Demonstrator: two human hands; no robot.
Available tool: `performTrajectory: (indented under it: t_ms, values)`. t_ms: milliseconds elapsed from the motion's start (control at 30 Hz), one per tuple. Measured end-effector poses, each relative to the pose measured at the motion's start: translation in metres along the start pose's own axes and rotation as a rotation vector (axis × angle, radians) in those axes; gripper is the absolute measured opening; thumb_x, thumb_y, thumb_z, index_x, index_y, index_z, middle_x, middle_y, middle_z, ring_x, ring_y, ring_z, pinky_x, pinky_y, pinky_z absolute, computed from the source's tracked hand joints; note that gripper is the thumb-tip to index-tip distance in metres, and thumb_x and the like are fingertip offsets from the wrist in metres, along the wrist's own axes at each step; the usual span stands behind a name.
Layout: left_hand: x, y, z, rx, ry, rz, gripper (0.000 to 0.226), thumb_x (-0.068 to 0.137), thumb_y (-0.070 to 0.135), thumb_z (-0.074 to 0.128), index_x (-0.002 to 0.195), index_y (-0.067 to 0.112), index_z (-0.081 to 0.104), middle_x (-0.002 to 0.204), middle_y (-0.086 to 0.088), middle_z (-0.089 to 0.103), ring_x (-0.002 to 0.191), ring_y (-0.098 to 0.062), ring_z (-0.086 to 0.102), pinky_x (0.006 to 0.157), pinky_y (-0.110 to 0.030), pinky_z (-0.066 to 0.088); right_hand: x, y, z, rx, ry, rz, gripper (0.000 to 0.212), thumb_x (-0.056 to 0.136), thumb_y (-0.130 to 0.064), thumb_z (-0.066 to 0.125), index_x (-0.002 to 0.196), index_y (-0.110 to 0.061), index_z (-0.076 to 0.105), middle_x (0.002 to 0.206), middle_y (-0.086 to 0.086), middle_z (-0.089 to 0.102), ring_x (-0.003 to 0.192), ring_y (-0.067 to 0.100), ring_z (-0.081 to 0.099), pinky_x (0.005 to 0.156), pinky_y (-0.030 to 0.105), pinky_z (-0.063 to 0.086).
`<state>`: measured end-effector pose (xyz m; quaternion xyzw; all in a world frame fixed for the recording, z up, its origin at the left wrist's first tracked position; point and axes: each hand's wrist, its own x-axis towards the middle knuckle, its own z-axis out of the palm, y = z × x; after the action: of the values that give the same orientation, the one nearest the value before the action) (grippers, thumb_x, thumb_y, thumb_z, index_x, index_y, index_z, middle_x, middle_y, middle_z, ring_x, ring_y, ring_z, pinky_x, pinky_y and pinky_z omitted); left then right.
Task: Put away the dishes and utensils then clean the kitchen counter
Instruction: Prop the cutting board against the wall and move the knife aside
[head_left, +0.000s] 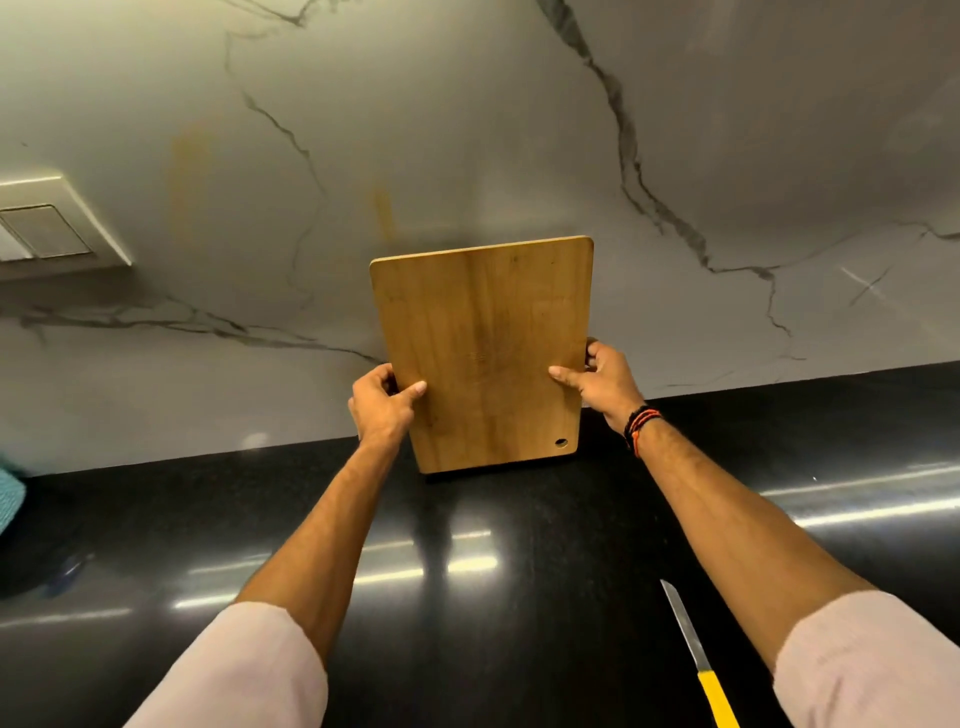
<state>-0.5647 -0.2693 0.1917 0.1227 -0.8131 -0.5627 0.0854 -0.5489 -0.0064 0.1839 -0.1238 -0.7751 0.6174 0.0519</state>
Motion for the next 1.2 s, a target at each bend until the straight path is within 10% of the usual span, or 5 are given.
performTrajectory:
  t_ms: [1200]
  values:
    - [0.040, -0.026, 0.003, 0.070, 0.059, -0.117, 0.062, 0.076, 0.032, 0.083, 0.125, 0.007, 0.054, 0.118, -0.008, 0.064, 0.110, -0.021, 0.061, 0.098, -0.034, 0.047, 0.040, 0.028, 0.014, -0.097, 0.073, 0.044, 0.051, 0.078, -0.029, 0.083, 0.121, -0.011, 0.062, 0.123, 0.006, 0.067, 0.113, 0.023, 0.062, 0.100, 0.047, 0.052]
